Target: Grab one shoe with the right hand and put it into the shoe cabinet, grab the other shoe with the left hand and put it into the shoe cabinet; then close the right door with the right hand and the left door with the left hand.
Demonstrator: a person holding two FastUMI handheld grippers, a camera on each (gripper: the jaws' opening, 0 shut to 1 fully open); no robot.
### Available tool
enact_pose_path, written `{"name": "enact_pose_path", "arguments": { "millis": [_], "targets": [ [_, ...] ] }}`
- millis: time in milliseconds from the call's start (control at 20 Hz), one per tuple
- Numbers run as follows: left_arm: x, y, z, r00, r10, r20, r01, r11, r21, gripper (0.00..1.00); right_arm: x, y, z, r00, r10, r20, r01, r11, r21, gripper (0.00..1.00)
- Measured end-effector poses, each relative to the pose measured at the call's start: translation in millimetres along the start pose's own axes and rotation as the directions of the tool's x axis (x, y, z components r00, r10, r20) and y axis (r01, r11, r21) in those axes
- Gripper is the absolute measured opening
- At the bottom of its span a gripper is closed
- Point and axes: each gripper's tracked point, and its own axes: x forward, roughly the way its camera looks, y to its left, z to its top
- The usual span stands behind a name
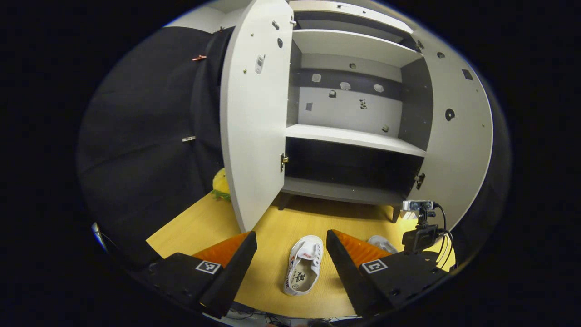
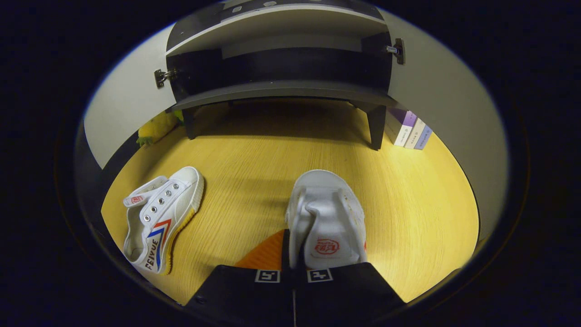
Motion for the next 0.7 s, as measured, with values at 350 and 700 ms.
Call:
{"name": "enact_pose_path", "arguments": {
  "millis": [350,700],
  "targets": [
    [-8.4,-9.0,9.0,0.992,-0.126,0.025,0.124,0.989,0.083,0.96,-30.0,6.5,24.4,0.999,-0.032,0.029,0.034,0.999,-0.041,0.07],
    [-9.7,-1.5,31.8,0.956,-0.283,0.076,0.271,0.953,0.133,0.96,-117.7,15.3,124.1,0.964,-0.078,0.255,0.094,0.994,-0.05,0.07]
  ]
}}
